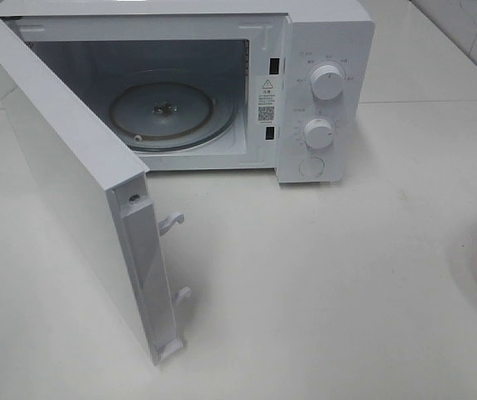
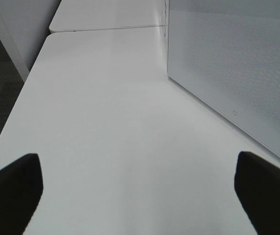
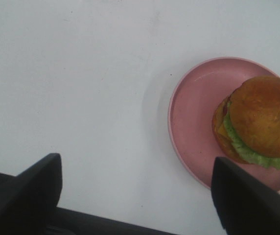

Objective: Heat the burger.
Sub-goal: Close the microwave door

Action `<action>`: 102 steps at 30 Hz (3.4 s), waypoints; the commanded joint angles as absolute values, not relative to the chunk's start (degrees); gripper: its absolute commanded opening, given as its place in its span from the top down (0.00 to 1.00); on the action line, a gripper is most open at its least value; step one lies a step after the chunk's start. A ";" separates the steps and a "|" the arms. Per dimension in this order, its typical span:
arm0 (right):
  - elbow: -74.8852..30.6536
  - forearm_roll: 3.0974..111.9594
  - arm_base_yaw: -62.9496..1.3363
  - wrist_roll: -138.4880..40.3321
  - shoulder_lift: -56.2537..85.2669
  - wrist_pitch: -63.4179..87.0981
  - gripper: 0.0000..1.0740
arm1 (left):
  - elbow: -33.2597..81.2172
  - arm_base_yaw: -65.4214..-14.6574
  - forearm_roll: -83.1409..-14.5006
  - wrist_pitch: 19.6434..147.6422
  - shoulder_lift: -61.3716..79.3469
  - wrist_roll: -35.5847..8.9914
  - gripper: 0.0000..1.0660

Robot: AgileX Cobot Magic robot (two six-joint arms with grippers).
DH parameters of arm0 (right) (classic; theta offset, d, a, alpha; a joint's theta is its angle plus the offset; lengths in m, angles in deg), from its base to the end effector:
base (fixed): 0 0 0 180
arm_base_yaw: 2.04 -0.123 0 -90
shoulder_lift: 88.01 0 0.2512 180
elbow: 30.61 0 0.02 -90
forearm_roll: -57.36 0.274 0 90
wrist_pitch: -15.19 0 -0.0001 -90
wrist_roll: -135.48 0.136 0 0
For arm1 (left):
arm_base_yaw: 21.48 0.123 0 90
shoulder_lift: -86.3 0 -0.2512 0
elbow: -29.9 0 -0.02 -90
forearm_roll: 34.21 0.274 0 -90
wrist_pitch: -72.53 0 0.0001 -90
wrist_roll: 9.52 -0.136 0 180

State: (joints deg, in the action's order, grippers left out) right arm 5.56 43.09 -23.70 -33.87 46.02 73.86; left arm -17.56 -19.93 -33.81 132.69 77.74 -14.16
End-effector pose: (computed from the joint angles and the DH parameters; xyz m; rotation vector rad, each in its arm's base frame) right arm 0.1774 0.0396 0.2590 -0.2969 2.3999 -0.0626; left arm 0.0896 0.0032 0.2700 0.0544 2.0278 0.0765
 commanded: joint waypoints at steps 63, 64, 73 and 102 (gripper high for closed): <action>16.67 52.83 -1.99 -42.52 84.87 72.95 0.29 | -17.68 -19.87 -33.58 132.17 78.72 -14.04 0.06; 16.67 52.83 -1.99 -42.52 84.87 72.95 0.29 | -17.68 -19.87 -33.58 132.17 78.72 -14.04 0.06; 16.67 52.83 -1.99 -42.52 84.87 72.95 0.29 | -17.68 -19.87 -33.58 132.17 78.72 -14.04 0.06; 16.67 52.83 -1.99 -42.52 84.87 72.95 0.29 | -16.41 -19.87 -32.61 109.71 61.18 -12.49 0.95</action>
State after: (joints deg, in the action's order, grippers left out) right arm 16.56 52.60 -2.16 -41.77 83.38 73.23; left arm -16.30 -19.93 -32.49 111.14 61.24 -12.84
